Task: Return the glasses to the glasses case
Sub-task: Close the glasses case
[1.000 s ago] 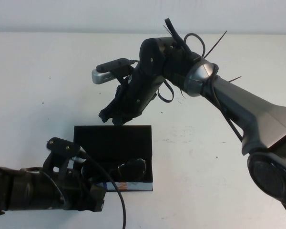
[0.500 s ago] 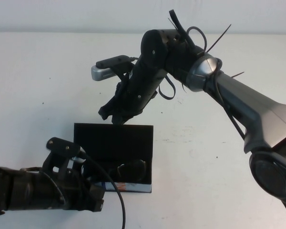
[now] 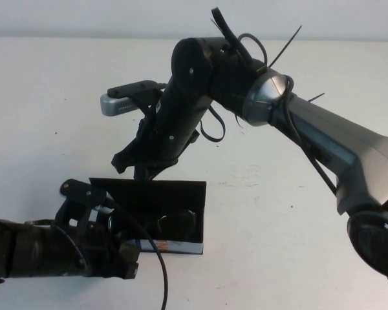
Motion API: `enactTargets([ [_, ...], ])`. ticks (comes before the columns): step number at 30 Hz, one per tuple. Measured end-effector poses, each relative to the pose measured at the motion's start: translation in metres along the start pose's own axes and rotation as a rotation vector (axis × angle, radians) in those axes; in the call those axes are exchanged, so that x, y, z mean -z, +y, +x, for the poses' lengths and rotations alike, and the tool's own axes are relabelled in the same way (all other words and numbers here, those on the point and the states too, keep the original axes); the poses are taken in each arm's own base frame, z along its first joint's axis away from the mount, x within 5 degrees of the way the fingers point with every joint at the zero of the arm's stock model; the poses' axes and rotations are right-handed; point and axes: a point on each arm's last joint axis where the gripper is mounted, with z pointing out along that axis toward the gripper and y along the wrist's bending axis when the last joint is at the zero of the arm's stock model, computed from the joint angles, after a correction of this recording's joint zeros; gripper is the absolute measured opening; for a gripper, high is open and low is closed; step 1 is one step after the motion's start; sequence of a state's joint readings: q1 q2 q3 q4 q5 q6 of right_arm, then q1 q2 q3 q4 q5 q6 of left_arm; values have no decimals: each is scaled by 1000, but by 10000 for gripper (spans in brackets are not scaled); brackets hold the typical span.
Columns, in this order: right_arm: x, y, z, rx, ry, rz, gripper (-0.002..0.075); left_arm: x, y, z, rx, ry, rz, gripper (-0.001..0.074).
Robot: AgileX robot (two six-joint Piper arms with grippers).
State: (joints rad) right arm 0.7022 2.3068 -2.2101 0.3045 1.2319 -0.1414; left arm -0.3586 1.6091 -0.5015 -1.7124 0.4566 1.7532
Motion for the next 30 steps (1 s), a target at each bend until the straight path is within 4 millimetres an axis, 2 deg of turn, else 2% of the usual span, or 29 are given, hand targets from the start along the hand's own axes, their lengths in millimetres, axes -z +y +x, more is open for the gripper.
enactTargets([
  [8,8,8,19,-51,54,-6,-13,7,-3,-4,-6,-26,2,0],
  [16,8,18,34,-59,101,-18,-13,18,-9,-7,-20,-27,6,0],
  [22,0,26,43,-55,144,-26,-13,29,-15,-5,-30,11,13,0],
  [30,-12,22,53,-68,192,-18,-13,52,-31,-8,-40,-11,63,0],
])
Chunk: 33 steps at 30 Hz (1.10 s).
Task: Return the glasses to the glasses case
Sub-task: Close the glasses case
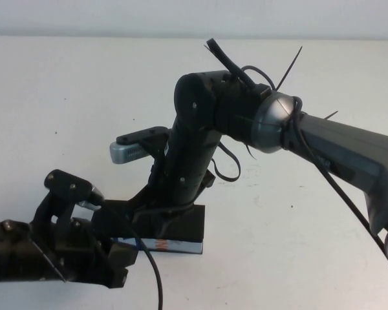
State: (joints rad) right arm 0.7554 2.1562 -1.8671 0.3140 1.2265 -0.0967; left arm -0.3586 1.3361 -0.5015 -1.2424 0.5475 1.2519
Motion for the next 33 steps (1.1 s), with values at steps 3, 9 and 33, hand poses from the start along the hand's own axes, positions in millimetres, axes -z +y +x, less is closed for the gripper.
enactTargets([
  [3,-4,-1,0,-3,8,0,-13,11,-7,-2,-17,-33,10,0],
  [9,-12,-5,-1,-10,24,3,-13,36,-22,5,-50,-119,10,0],
  [33,118,89,86,195,-190,155,-13,171,-73,66,-338,-1006,-290,1],
])
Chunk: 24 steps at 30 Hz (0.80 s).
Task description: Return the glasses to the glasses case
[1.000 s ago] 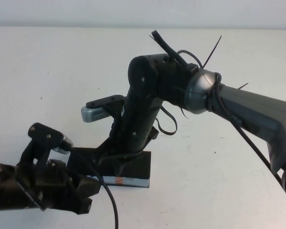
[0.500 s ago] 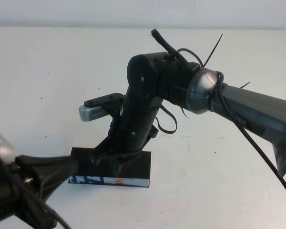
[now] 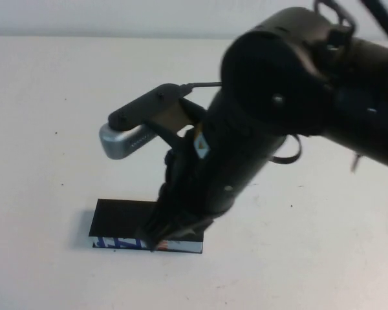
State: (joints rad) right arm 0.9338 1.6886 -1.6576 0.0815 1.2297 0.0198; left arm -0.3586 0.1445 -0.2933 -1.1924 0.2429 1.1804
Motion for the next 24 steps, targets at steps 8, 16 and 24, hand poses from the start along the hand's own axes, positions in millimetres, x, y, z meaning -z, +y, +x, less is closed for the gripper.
enactTargets([
  [8,61,3,81,-17,-127,20,-13,16,7,32,-3,-63,-111,0],
  [16,78,-1,146,-32,-224,15,-13,16,10,34,3,-67,-143,0],
  [24,70,0,168,-56,-183,-31,-13,16,10,34,-2,-67,-147,1],
])
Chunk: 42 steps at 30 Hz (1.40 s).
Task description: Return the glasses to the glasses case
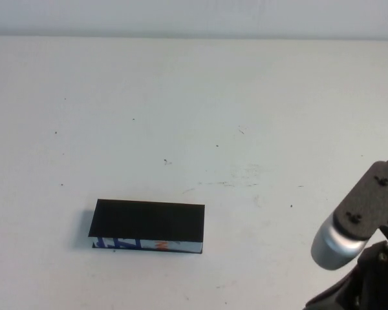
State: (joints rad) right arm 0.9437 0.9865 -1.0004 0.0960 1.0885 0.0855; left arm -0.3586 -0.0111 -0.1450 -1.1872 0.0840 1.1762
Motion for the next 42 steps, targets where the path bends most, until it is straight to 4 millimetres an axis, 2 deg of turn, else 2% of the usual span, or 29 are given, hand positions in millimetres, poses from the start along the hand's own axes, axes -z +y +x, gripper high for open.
enactTargets([
  [7,-3,2,7,-17,80,-24,-13,0,1,3,78,29,-16,0],
  [11,-4,-1,3,-2,26,5,-13,0,5,7,76,74,-58,0],
  [14,-8,-17,2,-18,-108,74,-13,1,8,12,131,121,-99,0],
  [17,-10,-50,13,-132,-339,179,-13,2,11,15,116,159,-129,0],
  [19,-14,-72,32,-237,-517,253,-13,3,12,17,90,186,-145,0],
  [23,-22,-96,86,-359,-777,404,-13,4,15,23,59,228,-181,1],
  [25,-26,-101,114,-394,-885,480,-13,4,17,30,53,253,-214,1],
  [30,-34,-102,158,-438,-1049,626,-13,7,23,54,47,323,-332,0],
  [33,-41,-102,175,-446,-1110,681,-13,10,27,71,51,360,-406,1],
  [37,-40,-98,183,-438,-1169,718,-13,12,29,76,42,374,-447,1],
  [42,-48,-98,189,-447,-1055,737,-13,12,29,75,18,370,-446,1],
])
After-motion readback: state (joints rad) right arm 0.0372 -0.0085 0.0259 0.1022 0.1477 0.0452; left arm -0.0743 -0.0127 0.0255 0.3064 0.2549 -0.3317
